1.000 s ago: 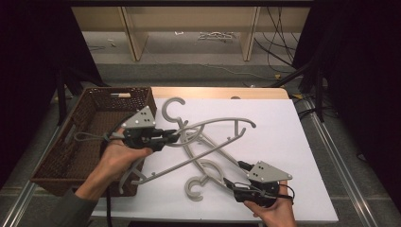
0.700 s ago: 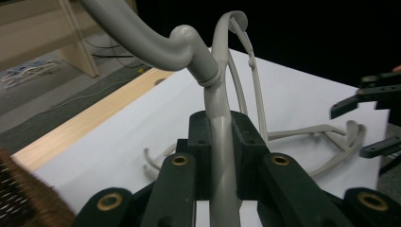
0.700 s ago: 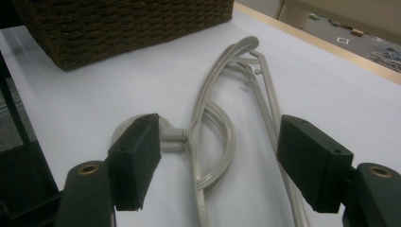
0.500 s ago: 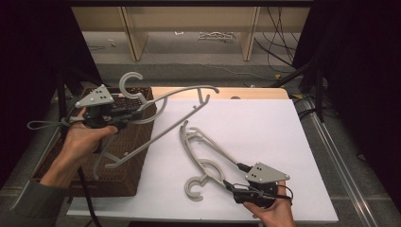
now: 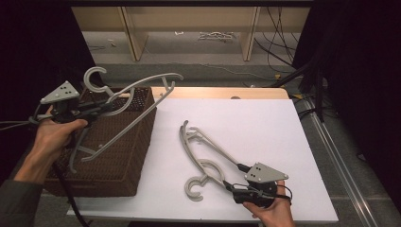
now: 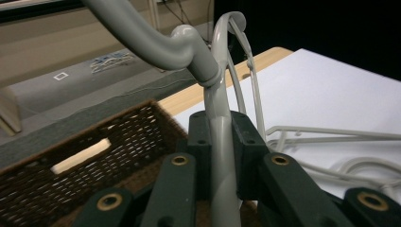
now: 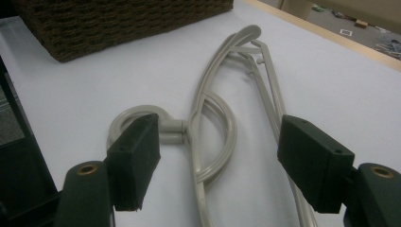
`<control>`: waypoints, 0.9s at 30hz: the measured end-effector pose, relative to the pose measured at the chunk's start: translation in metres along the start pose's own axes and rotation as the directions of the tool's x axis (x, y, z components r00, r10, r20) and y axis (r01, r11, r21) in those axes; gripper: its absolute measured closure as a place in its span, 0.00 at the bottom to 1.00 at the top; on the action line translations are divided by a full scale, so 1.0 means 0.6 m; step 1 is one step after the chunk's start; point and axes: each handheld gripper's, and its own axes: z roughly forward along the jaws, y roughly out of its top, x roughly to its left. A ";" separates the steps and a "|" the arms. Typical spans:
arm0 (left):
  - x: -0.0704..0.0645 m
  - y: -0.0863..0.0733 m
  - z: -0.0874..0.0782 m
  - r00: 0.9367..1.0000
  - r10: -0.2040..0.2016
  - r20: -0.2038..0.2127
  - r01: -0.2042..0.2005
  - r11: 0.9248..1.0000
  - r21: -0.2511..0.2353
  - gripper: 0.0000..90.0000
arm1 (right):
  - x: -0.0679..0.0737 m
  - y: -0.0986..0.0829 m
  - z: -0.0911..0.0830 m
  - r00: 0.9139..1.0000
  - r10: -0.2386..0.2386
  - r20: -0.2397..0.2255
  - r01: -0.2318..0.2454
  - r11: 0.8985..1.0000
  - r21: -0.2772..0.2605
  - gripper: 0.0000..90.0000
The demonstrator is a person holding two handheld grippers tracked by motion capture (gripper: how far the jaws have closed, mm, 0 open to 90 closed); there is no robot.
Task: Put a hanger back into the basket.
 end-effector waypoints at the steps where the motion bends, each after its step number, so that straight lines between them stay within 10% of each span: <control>1: 0.005 -0.003 -0.003 1.000 0.001 -0.004 -0.001 1.000 0.001 0.89 | 0.000 0.000 0.000 1.000 0.002 -0.002 -0.002 1.000 0.001 0.35; 27: 0.096 -0.091 -0.041 0.988 -0.012 -0.151 0.025 0.996 0.085 0.89 | -0.001 -0.003 0.003 1.000 0.001 -0.005 -0.001 1.000 0.015 0.35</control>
